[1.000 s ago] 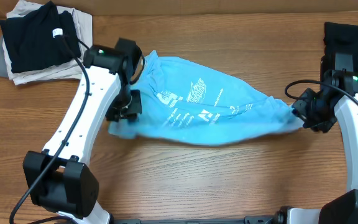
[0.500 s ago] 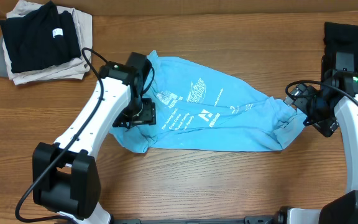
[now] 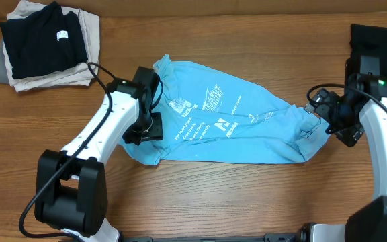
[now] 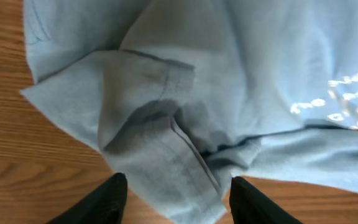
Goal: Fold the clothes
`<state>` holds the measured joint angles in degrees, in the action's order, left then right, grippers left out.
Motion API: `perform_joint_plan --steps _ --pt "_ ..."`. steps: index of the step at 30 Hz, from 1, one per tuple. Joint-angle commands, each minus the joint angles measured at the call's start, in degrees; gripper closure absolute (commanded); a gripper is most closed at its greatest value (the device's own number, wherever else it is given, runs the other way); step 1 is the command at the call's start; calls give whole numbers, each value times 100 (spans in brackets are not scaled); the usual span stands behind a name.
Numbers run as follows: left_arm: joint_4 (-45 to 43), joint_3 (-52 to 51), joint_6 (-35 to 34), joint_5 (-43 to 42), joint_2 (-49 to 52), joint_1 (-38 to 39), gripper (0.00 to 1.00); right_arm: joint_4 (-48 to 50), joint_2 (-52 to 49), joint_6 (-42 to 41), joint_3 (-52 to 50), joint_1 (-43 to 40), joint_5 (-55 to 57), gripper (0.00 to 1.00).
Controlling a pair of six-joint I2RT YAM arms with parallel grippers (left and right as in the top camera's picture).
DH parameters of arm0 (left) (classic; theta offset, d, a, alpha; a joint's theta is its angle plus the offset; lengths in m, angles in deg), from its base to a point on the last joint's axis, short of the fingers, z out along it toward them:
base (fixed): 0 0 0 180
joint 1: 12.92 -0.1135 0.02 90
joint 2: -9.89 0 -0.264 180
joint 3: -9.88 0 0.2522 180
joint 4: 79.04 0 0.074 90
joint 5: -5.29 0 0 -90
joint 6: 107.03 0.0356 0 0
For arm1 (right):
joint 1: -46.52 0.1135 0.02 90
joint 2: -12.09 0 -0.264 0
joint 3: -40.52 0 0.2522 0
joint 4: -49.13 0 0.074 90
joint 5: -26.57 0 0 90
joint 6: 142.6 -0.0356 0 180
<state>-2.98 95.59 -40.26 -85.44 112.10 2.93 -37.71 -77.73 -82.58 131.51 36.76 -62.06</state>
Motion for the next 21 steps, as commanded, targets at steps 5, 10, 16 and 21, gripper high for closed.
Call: perform_joint_plan --steps 5,10,16,21 --pt "-400 -557 -216 -33 -92 -20 55 127 -118 -7 -15 17 -136 1" --pt "-678 -800 -214 -15 20 -20 71 146 -138 -7 -15 44 -151 1" --pt "-726 -800 -214 -13 162 -20 96 173 -184 -11 -210 162 -155 1" --pt "-756 -798 -258 197 157 -20 96 627 -184 -9 -748 378 -413 1"
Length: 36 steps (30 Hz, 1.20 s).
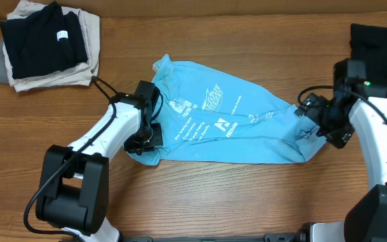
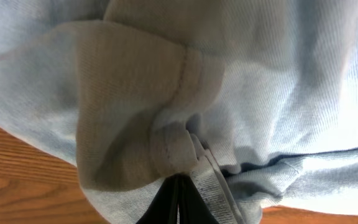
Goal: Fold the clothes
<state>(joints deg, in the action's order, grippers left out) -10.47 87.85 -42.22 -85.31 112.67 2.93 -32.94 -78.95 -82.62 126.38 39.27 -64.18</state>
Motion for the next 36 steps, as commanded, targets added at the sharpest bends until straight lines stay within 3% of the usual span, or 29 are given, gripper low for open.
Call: perform_joint_plan --steps 1,9,21,26,30,36 --pt "-7 -22 -61 236 96 -20 96 271 -61 -4 -330 177 -205 1" --pt "-7 -22 -59 251 96 -136 96 800 -70 -2 -619 566 -186 7" --pt "-39 -22 -55 251 96 -138 96 728 -695 -656 -905 916 892 10" --pt "-20 -22 -55 251 96 -140 96 697 -767 -761 -903 911 1176 16" --pt "-22 -22 -55 251 96 -138 96 621 -767 -822 -901 911 1429 30" --pt "-22 -22 -55 251 96 -140 96 481 -767 -887 -896 837 1681 62"
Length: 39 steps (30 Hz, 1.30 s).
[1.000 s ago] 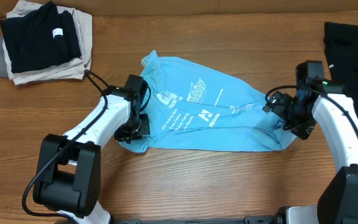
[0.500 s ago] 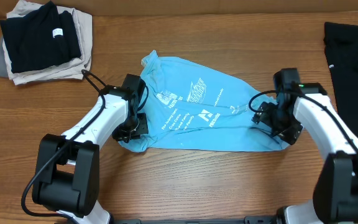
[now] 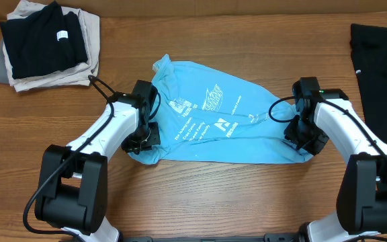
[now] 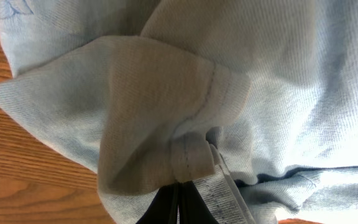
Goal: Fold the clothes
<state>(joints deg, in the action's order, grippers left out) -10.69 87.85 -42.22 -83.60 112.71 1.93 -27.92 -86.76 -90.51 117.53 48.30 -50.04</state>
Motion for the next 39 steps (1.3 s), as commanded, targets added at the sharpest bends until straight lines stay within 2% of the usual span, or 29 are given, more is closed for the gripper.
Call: perform_joint_plan --steps 1,4,7,12,23,28,33,34,36,37,38,39 --pt "2 -22 -55 81 92 -39 96 -37 13 -98 -11 -94 267 67" --pt "13 -22 -55 81 92 -39 96 -92 13 -98 -13 -188 267 77" --pt "17 -22 -52 83 92 -39 96 -129 13 -118 -11 -262 269 96" --pt "238 168 -31 101 59 -90 96 -503 15 -151 319 -382 334 96" --pt "1390 1628 214 101 -647 -177 96 -2015 439 -146 2232 -544 422 96" --pt "1519 1659 247 98 -866 -175 96 -2385 509 -186 2118 -562 544 96" --pt "1617 1427 245 98 -844 -177 96 -2402 509 -564 1434 -562 577 96" --pt "1593 1351 245 94 -844 -175 96 -2356 509 -566 1283 -562 577 95" --pt "1467 1123 247 83 -844 -175 95 -2179 509 -568 885 -575 586 85" --pt "1366 990 247 76 -844 -177 85 -2090 509 -588 734 -595 564 79" --pt "1272 883 247 74 -844 -177 77 -2004 509 -610 619 -619 544 67" --pt "1191 798 247 72 -844 -177 75 -1963 509 -682 546 -654 520 58"
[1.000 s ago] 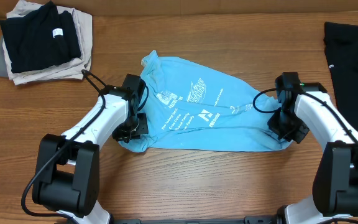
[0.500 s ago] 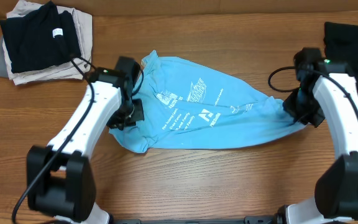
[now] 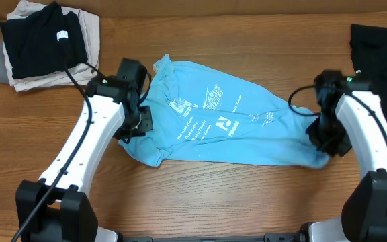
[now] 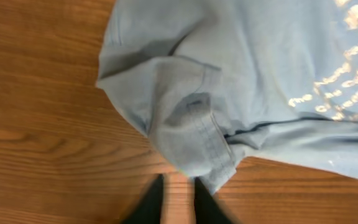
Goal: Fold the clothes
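A light blue T-shirt (image 3: 220,128) with white print lies spread across the middle of the wooden table. My left gripper (image 3: 132,124) is at its left edge. In the left wrist view that gripper (image 4: 178,186) stands slightly open over bare wood, with nothing between the fingers. The folded sleeve hem (image 4: 194,134) lies just beyond the tips. My right gripper (image 3: 328,141) sits on the shirt's bunched right end; its fingers are hidden from above.
A stack of folded clothes, black on beige (image 3: 46,44), rests at the back left corner. A black garment (image 3: 381,47) lies at the back right. Bare wooden table (image 3: 213,195) runs along the front edge.
My left gripper was shut on the sleeve hem and now stands open just left of it, with the sleeve lying on the table. The right gripper and the shirt's right end have shifted right.
My left gripper was open around the sleeve fold, then shut on its hem and held it. The right arm came in from the far right onto the shirt's right end. Now the left has let go and the shirt lies stretched wider.
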`<state>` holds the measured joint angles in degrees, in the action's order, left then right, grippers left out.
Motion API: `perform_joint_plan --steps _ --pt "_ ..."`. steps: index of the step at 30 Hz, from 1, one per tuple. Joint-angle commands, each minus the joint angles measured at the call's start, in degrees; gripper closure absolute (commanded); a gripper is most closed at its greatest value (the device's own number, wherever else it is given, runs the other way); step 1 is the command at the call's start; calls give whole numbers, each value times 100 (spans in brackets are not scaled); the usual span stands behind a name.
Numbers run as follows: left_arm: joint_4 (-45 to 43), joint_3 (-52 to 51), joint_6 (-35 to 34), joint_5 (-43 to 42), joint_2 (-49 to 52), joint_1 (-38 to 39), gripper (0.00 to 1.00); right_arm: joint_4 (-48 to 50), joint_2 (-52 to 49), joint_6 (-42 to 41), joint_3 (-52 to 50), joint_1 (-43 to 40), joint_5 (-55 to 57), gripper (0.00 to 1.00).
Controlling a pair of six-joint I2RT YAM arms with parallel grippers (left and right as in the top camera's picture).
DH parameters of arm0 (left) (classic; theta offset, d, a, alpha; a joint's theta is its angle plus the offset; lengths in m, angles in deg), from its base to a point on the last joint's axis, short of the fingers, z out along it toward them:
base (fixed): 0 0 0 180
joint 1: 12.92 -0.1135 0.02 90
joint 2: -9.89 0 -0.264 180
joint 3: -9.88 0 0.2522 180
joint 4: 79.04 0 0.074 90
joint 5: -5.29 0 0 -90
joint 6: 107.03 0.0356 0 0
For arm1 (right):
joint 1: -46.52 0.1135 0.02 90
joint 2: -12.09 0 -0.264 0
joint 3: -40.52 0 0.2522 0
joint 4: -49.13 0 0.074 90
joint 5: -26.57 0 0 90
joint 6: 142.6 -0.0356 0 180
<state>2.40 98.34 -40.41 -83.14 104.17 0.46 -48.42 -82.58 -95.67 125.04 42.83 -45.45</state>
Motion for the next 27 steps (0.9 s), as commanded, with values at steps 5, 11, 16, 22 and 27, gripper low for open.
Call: perform_joint_plan --steps 5,11,16,22,27 --pt "-734 -562 68 -374 11 -28 49 476 98 -190 -179 -284 -221 1" --pt "-1298 -656 63 -415 201 -28 48 1561 90 931 -236 -271 -1537 2" --pt "-1392 -662 61 -415 686 -31 51 1692 70 931 -446 -271 -1502 7" --pt "-1410 -662 66 -413 1185 -31 53 2057 70 1152 -804 -273 -1362 9" --pt "-1547 -662 66 -413 1316 -31 59 2712 70 1187 -800 -271 -1384 11"
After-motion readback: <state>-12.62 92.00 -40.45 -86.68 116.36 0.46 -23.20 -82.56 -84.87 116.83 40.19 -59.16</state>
